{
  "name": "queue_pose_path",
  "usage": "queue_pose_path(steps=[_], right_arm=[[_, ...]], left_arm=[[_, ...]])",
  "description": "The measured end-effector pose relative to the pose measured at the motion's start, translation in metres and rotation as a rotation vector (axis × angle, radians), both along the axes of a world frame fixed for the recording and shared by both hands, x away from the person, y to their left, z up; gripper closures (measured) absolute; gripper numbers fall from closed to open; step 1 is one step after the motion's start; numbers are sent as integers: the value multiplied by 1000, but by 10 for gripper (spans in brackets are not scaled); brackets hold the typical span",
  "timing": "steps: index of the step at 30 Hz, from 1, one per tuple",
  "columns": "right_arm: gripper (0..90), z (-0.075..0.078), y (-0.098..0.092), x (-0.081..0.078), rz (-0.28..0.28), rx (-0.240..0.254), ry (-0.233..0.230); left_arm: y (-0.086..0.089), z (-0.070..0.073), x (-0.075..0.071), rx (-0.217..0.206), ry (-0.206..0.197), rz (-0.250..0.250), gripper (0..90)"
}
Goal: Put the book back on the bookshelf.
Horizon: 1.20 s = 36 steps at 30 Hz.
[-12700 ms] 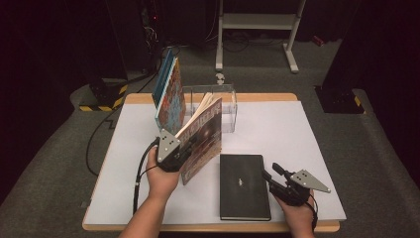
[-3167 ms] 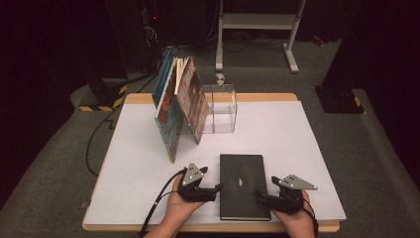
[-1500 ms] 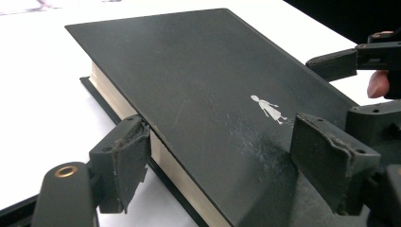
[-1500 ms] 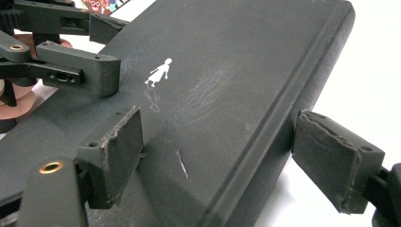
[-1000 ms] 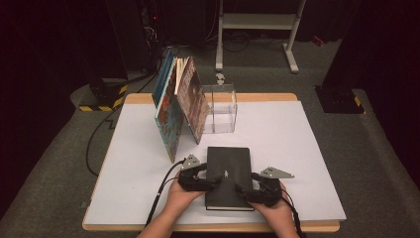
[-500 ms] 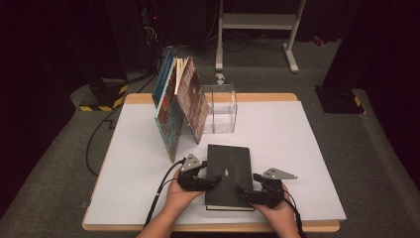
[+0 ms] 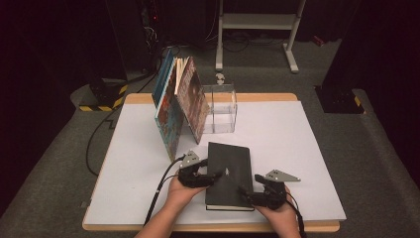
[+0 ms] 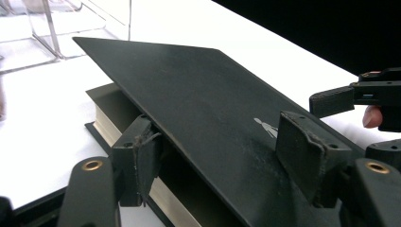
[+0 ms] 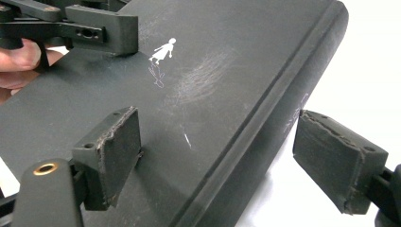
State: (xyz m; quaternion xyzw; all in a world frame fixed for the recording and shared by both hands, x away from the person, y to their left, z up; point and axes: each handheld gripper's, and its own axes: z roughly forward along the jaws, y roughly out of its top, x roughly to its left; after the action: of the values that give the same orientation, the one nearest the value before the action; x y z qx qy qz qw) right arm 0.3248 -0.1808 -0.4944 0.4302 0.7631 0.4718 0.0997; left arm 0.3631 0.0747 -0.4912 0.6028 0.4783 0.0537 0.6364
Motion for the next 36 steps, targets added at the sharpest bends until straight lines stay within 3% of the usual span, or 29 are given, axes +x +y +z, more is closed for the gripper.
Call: queue_pose_path(steps=[2, 8, 16, 20, 30, 36], right_arm=[[158, -1, -1, 0, -1, 6, 0], [149, -2, -1, 3, 6, 10, 11], [148, -1, 2, 22, 2, 15, 49], [147, -3, 4, 28, 2, 33, 48], [143, -5, 0, 25, 6, 85, 51], [142, -4, -1, 24, 11, 92, 51]], left_arm=[[1, 1, 0, -16, -2, -19, 368], [4, -2, -1, 1, -15, -41, 385], [6, -4, -6, -14, -21, -26, 392], [6, -3, -9, -1, -68, -35, 396], [4, 6, -18, 37, -187, -65, 463], [3, 7, -21, 61, -226, -73, 465]])
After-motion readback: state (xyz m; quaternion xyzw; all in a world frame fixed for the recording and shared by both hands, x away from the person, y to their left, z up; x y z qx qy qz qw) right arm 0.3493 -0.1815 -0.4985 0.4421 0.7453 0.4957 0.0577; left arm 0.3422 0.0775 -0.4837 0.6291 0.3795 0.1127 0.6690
